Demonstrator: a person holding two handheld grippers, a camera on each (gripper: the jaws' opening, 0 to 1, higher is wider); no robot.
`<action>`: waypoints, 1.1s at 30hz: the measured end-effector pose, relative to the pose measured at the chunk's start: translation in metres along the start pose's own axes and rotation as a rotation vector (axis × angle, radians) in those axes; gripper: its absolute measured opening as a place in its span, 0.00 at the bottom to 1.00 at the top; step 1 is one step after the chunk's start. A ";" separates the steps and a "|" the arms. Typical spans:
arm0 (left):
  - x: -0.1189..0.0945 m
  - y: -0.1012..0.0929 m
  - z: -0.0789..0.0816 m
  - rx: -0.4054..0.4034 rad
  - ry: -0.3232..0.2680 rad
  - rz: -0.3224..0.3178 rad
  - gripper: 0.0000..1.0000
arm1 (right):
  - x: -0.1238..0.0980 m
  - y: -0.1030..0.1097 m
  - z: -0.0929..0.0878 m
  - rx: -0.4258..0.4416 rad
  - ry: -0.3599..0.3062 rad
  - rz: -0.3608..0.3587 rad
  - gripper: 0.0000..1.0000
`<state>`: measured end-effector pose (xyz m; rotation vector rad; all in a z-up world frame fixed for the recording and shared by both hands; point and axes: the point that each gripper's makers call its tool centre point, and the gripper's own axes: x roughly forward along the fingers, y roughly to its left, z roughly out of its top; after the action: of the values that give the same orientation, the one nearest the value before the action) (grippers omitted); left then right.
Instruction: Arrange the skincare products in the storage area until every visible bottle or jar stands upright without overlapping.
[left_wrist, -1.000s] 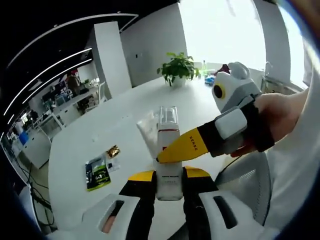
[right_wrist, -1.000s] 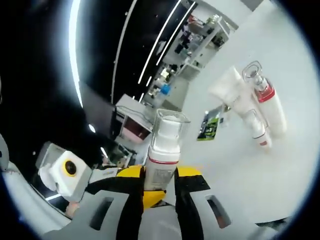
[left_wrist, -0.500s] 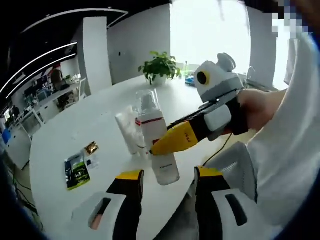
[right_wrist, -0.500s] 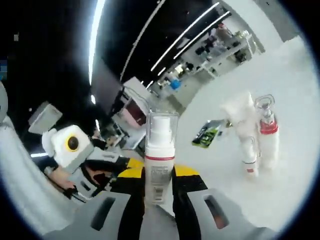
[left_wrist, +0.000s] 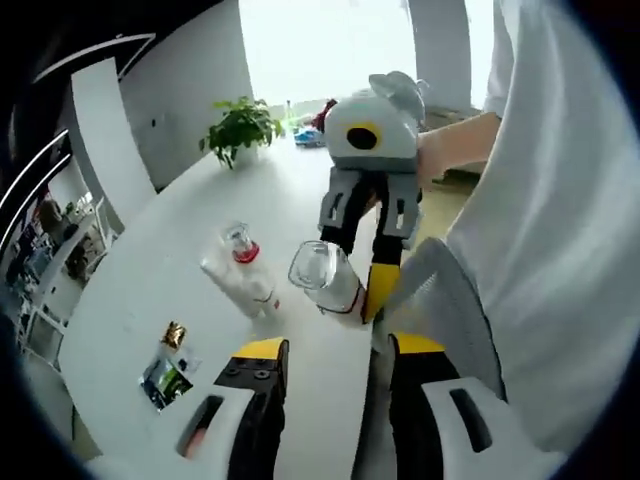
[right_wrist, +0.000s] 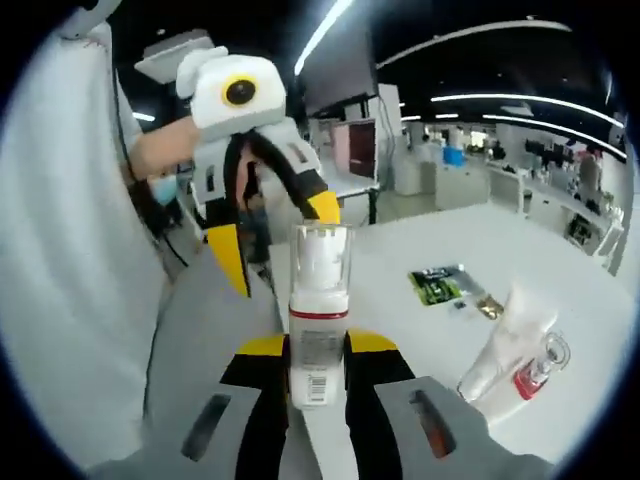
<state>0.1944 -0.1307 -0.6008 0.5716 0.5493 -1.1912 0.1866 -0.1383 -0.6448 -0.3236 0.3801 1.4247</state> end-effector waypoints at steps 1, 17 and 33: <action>-0.001 0.002 0.005 0.006 -0.008 -0.005 0.41 | 0.001 0.001 -0.001 0.000 -0.001 0.004 0.20; 0.012 -0.014 0.017 0.108 0.007 -0.113 0.25 | -0.001 0.005 -0.014 -0.125 0.084 0.043 0.20; 0.025 -0.013 0.016 0.120 0.110 -0.066 0.23 | 0.000 -0.007 -0.028 -0.098 0.166 -0.052 0.21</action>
<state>0.1906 -0.1621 -0.6073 0.7293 0.5961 -1.2671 0.1915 -0.1517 -0.6697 -0.5305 0.4340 1.3717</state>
